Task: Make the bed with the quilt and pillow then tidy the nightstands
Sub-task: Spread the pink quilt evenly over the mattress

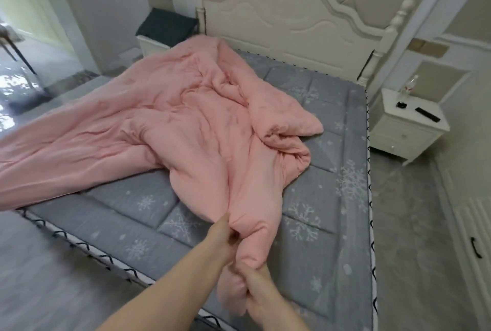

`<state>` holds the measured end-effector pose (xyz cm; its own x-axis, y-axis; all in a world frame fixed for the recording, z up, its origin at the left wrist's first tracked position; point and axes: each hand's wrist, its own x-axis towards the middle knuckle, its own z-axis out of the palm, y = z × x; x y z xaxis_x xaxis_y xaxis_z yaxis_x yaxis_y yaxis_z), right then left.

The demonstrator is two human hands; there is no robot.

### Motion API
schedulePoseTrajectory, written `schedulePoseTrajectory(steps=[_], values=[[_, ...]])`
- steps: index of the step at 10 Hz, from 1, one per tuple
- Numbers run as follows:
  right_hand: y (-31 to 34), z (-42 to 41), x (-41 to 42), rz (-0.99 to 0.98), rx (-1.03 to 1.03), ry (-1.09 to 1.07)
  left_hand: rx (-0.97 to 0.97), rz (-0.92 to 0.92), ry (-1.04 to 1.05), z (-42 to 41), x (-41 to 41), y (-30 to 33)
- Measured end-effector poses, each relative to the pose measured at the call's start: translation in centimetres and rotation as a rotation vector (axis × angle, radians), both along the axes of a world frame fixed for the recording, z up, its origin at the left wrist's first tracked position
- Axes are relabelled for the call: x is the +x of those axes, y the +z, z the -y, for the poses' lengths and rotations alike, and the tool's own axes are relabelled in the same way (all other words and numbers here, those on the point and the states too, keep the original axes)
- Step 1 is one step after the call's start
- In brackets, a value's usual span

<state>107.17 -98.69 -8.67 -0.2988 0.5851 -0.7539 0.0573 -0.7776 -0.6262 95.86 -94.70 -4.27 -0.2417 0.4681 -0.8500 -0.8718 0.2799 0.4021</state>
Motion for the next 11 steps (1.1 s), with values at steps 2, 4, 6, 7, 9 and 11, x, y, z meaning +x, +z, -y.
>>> schedulePoseTrajectory(steps=[2,4,6,7,9,11], values=[[0.5,2.7,2.8,0.080,-0.024,-0.216,-0.063,0.049,-0.042,4.5,2.0,1.7],[2.2,4.9,2.0,-0.123,-0.009,-0.303,-0.095,-0.130,-0.151,10.8,1.3,0.3],[5.3,6.4,4.1,-0.142,-0.166,0.177,-0.115,-0.317,-0.325,18.8,2.0,-0.5],[6.5,6.9,4.5,-0.108,-0.129,0.251,-0.145,-0.185,-0.414,22.3,2.4,-1.0],[7.4,7.0,8.0,-0.154,-0.077,0.245,0.140,0.196,-0.193,24.1,6.0,-3.0],[6.0,6.7,11.1,-0.112,-0.072,0.173,0.050,0.039,-0.043,21.0,9.5,-6.4]])
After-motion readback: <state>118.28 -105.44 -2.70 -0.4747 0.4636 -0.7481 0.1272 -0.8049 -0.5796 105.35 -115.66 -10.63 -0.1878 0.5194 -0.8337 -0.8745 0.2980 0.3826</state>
